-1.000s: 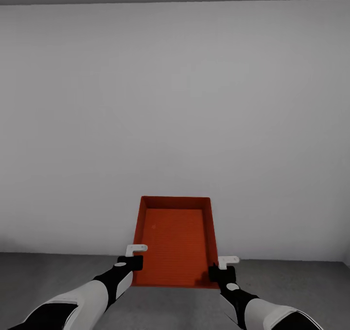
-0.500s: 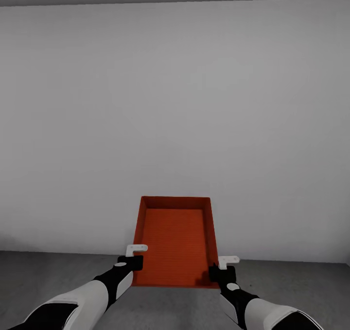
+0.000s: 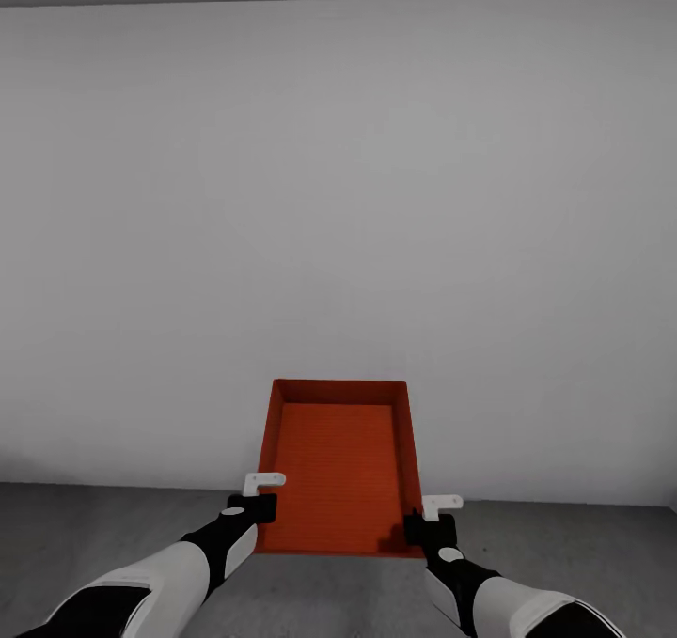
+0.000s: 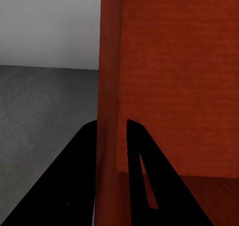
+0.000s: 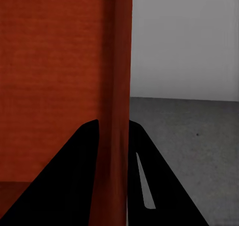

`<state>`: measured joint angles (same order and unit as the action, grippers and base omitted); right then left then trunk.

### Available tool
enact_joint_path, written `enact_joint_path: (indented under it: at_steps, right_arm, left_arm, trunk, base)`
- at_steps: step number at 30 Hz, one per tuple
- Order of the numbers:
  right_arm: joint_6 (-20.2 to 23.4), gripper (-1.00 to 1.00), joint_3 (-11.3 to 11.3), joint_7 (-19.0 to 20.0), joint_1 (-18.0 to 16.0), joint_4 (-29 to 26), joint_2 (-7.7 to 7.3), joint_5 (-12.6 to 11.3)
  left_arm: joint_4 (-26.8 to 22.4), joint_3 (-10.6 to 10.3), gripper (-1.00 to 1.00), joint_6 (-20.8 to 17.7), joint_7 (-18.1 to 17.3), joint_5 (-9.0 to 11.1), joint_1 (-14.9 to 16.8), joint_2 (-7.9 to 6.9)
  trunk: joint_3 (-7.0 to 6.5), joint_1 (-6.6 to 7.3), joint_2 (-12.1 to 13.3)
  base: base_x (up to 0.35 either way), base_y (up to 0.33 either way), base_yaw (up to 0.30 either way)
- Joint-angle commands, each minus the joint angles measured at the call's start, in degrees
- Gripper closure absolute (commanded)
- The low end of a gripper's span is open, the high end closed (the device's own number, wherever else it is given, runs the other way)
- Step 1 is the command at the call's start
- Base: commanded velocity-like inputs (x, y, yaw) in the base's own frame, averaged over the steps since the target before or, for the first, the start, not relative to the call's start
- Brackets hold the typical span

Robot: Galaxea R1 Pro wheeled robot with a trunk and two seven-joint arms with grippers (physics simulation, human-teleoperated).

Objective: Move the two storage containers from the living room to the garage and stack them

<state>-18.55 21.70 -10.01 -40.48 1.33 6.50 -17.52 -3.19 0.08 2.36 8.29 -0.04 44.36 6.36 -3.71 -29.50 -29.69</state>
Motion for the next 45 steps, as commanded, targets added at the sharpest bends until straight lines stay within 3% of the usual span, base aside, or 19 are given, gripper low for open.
enact_joint_path:
  at_steps: [1,45]
  right_arm:
    - [-0.6,1.00,-3.0,0.3,0.0,-0.2,0.06,1.6]
    - [-0.5,1.00,-3.0,0.3,-0.1,-0.2,-0.06,1.6]
  left_arm:
    - [0.1,3.3,1.00,0.2,1.0,-0.1,0.0,-3.64]
    - [0.1,3.3,1.00,0.2,1.0,-0.1,0.0,-3.63]
  trunk:
    - [0.11,-0.01,0.0]
    - [4.11,-0.01,0.0]
  base:
    - [0.000,0.000,0.000]
    - [0.000,0.000,0.000]
